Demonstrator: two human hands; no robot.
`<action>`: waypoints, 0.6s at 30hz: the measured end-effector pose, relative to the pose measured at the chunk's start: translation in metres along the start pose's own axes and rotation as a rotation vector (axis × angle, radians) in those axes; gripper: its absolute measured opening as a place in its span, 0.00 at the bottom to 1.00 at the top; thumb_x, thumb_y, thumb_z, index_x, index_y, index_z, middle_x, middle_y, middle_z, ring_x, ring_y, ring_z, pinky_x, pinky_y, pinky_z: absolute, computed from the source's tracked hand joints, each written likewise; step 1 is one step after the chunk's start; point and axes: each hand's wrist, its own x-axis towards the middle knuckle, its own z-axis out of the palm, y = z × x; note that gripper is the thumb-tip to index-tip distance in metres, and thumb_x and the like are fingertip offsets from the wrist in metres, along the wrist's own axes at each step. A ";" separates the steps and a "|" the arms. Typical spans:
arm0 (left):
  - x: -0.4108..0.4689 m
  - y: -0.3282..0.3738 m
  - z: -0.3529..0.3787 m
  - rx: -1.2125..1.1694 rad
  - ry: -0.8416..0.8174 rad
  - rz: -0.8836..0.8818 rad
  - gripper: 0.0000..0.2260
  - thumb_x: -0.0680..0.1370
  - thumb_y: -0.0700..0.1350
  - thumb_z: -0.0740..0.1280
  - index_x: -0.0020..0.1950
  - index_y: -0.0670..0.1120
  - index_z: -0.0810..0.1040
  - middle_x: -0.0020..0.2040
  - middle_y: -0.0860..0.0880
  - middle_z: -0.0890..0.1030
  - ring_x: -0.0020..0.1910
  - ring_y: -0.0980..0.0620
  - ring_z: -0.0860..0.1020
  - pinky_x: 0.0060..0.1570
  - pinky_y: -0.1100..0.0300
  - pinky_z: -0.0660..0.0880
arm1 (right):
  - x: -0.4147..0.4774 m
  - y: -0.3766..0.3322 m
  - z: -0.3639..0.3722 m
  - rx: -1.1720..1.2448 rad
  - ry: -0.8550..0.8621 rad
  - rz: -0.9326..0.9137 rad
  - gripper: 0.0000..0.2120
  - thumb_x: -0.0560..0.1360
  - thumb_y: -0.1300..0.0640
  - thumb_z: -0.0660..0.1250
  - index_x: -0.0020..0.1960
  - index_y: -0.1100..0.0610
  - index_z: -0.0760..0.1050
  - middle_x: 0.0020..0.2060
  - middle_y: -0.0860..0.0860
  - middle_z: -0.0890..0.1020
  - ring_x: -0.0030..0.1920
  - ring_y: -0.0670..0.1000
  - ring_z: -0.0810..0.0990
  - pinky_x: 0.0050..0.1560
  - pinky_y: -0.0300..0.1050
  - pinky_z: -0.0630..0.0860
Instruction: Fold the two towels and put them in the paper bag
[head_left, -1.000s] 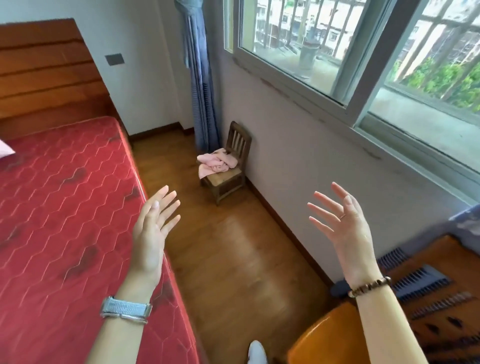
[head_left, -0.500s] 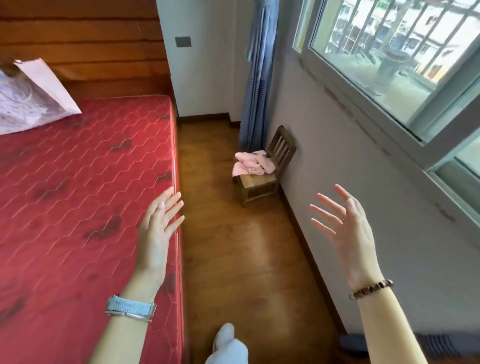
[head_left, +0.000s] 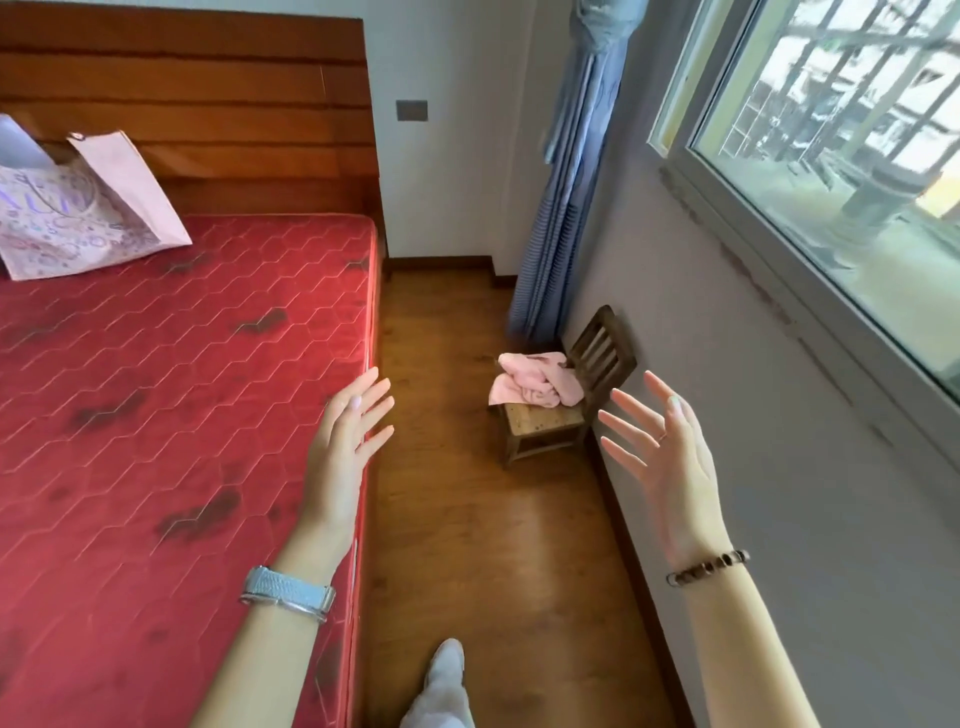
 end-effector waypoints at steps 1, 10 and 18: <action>0.015 0.002 0.004 0.001 -0.006 0.001 0.20 0.79 0.54 0.57 0.69 0.53 0.74 0.68 0.50 0.78 0.66 0.53 0.77 0.68 0.47 0.73 | 0.014 -0.001 0.004 0.005 -0.001 0.000 0.38 0.65 0.26 0.66 0.69 0.44 0.70 0.63 0.51 0.80 0.62 0.53 0.80 0.66 0.62 0.72; 0.127 0.008 0.035 -0.005 -0.045 0.014 0.19 0.80 0.54 0.56 0.68 0.55 0.74 0.69 0.50 0.78 0.67 0.53 0.77 0.68 0.46 0.72 | 0.119 -0.007 0.030 0.028 0.015 0.017 0.16 0.81 0.45 0.54 0.66 0.42 0.72 0.60 0.48 0.82 0.61 0.52 0.81 0.67 0.63 0.71; 0.207 -0.007 0.064 0.013 -0.037 -0.017 0.17 0.80 0.55 0.56 0.67 0.57 0.74 0.69 0.50 0.77 0.67 0.54 0.76 0.69 0.46 0.71 | 0.204 0.002 0.032 -0.031 0.048 0.034 0.15 0.82 0.44 0.53 0.65 0.40 0.71 0.63 0.47 0.80 0.60 0.50 0.81 0.66 0.59 0.73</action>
